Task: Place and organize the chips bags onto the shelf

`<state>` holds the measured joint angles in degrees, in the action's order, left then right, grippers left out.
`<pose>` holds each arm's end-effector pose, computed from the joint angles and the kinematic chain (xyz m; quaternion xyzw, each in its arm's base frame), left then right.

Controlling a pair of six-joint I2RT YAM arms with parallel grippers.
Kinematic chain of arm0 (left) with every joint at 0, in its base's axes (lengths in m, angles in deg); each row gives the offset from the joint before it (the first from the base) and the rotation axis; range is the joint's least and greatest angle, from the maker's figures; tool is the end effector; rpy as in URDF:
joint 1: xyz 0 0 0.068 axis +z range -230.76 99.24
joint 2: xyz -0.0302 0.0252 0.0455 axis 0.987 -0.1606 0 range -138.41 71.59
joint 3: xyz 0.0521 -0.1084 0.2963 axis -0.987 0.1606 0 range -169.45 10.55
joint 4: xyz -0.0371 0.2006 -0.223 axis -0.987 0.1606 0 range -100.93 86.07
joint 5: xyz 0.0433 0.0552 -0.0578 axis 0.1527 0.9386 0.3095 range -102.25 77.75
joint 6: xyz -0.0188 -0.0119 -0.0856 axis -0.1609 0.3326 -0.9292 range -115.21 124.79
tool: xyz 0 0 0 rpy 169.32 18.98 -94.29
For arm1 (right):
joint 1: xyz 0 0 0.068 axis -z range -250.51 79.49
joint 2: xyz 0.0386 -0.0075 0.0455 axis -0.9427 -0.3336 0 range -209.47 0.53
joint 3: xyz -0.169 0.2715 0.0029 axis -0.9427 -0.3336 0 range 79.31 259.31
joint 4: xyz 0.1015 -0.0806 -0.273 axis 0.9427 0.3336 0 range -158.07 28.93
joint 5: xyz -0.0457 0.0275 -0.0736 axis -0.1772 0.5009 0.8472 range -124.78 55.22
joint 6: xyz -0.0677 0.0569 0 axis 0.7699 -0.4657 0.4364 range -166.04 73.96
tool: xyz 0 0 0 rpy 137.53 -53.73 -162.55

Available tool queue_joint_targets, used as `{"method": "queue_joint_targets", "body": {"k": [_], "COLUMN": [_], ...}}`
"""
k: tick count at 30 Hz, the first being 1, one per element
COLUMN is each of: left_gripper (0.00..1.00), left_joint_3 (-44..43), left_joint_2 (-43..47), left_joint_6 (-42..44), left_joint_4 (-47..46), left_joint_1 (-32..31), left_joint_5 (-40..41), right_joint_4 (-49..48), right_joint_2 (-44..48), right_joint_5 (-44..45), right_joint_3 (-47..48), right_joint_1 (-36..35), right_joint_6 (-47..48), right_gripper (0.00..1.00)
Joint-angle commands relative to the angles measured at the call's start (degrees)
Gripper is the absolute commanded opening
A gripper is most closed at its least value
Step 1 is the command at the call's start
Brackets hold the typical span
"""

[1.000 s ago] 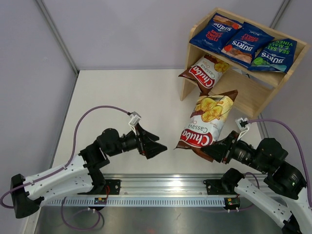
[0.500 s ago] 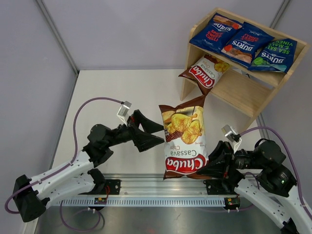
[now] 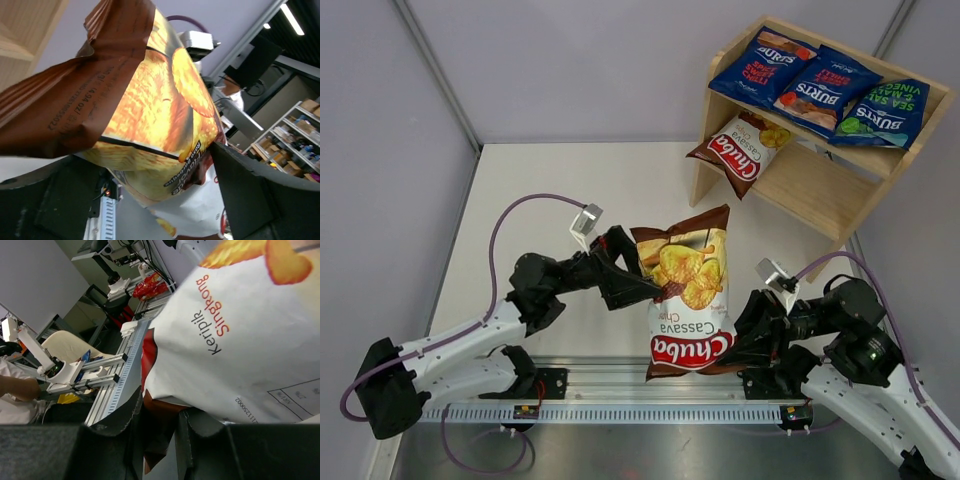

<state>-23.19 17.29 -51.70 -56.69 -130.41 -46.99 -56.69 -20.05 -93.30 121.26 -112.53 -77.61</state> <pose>0.1303 -0.2226 0.3811 0.2211 0.5255 -0.7403 0.3563 0.0199 0.1083 0.4041 -0.4239 0.5243 0.6519 0.3469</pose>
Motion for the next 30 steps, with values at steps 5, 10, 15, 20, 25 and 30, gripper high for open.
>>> {"method": "queue_joint_targets", "body": {"k": [5, 10, 15, 20, 25, 30], "left_gripper": [0.44, 0.19, 0.09, 0.05, 0.05, 0.00], "left_joint_3": [-0.9, 0.0, 0.3, 1.0, 2.0, 1.3], "left_joint_2": [1.7, 7.4, 12.2, 15.1, 13.6, 11.8], "left_joint_6": [-2.8, 3.6, 4.8, 2.7, -3.3, -3.0], "left_joint_4": [-11.2, 0.0, 3.6, 4.4, -0.5, -4.7], "left_joint_1": [-1.5, -1.8, -1.9, -2.0, -2.7, -4.1], "left_joint_5": [-3.0, 5.8, 13.0, 22.8, 33.4, 42.3], "right_joint_4": [3.6, 12.2, 12.5, -1.8, -28.0, -44.0], "right_joint_2": [1.1, 3.1, 5.3, 12.6, 12.6, 9.6], "right_joint_5": [5.4, 16.1, 29.5, 36.5, 35.1, 37.2], "right_joint_3": [0.8, 3.2, 2.5, -6.1, -20.9, -25.9], "right_joint_1": [-0.3, -0.3, -0.3, -0.3, -0.3, -0.3], "right_joint_6": [4.9, 6.7, 1.7, -13.4, -24.3, -25.0], "right_gripper": [0.05, 0.23, 0.96, 0.99, 1.00, 0.99]}}
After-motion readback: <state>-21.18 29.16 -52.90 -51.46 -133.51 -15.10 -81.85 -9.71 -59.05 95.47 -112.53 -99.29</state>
